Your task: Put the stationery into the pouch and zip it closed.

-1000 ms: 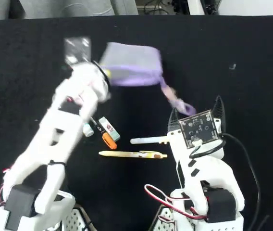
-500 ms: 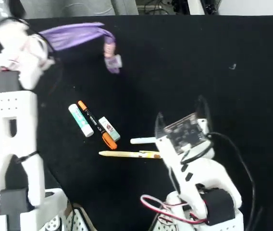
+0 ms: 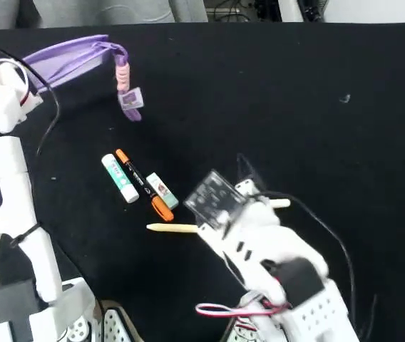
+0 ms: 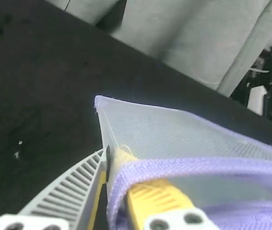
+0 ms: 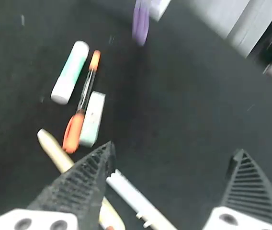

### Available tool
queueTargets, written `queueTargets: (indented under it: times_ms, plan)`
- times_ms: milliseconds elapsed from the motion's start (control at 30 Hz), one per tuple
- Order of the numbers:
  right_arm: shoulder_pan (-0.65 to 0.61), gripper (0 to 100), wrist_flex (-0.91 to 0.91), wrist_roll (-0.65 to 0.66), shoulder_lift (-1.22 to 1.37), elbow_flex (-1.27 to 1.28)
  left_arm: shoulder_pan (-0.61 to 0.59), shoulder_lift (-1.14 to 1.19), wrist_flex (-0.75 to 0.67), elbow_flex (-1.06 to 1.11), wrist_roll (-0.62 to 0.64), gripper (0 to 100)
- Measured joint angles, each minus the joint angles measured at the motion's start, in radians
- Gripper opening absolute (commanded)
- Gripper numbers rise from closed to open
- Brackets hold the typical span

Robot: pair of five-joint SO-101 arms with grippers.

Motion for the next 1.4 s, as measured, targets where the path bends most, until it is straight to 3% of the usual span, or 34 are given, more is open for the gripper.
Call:
queueTargets:
  times_ms: [267,500,667,1167,1267,1400]
  plan:
    - [-0.028,35.9,-0.012,0.051,0.362,-0.046,-0.051,0.000,-0.080,0.101,0.000,3]
    - [-0.166,35.9,-0.023,0.173,0.566,-0.048,-0.052,0.000,-0.176,0.178,0.000,3]
    - [-0.166,35.9,-0.038,0.219,0.660,-0.048,-0.087,0.000,-0.256,0.221,0.000,3]
    - [-0.087,35.9,-0.161,0.284,1.106,-0.187,-0.087,0.000,-0.264,0.221,0.000,3]
    - [-0.071,30.2,-0.161,0.295,1.215,-0.236,-0.087,0.000,-0.264,0.221,0.000,3]
    - [-0.069,13.2,-0.160,0.296,1.324,-0.305,-0.087,0.000,-0.264,0.221,0.000,3]
